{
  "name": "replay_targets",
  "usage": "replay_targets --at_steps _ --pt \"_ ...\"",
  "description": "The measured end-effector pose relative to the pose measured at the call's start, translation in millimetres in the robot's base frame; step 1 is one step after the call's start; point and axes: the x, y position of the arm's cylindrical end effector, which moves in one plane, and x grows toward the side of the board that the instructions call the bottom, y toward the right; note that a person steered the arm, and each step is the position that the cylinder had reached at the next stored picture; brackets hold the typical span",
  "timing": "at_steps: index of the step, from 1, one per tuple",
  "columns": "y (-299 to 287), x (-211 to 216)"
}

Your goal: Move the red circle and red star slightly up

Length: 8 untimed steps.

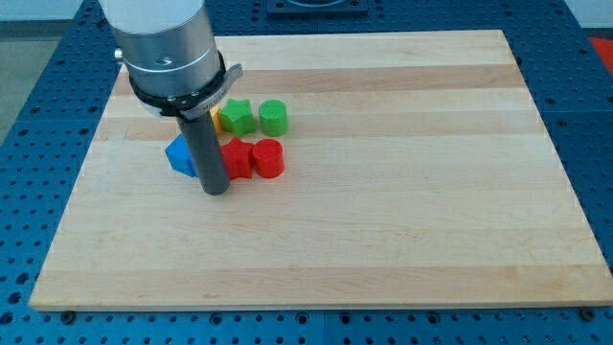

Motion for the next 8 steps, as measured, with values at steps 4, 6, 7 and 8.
replay_targets --at_steps 4,6,7,8 --pt "-20 91" --pt "20 41" --pt "40 15" --pt "50 -5"
